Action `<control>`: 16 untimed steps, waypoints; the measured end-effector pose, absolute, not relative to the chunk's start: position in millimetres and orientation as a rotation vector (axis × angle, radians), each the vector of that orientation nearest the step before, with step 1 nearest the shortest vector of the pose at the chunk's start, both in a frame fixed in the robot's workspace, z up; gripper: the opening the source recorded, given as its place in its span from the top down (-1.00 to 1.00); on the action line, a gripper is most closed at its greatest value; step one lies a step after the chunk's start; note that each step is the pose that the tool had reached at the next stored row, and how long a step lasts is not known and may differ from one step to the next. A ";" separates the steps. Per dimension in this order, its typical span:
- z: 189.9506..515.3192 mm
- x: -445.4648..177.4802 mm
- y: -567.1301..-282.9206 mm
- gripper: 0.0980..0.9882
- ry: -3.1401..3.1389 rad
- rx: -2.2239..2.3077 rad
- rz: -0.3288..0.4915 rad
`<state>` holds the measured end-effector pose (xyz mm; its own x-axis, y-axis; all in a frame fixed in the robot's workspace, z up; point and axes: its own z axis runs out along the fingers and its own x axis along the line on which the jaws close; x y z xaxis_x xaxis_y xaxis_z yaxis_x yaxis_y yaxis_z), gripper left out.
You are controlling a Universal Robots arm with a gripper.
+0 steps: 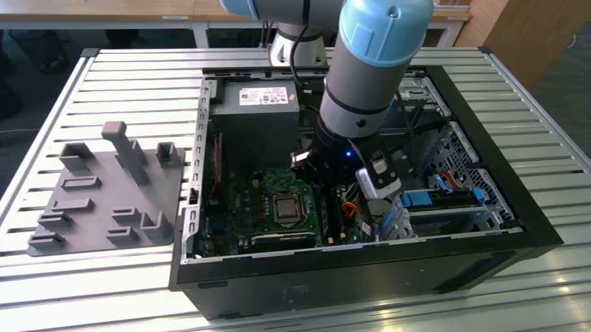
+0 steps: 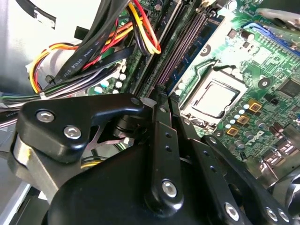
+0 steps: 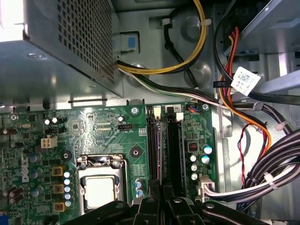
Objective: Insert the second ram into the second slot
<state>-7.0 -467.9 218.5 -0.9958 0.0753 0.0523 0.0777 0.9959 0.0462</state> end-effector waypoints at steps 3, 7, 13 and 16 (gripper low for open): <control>217.4 -7.0 -468.0 0.91 -3.088 -0.118 -0.071; 217.3 -7.0 -468.0 0.91 -3.088 -0.118 -0.071; 218.2 -7.0 -468.0 0.91 -3.088 -0.117 -0.071; 218.8 -6.9 -467.9 0.91 -3.088 -0.115 -0.072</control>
<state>-6.9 -467.9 218.8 -0.9960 0.0731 0.0522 0.0755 0.9961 0.0447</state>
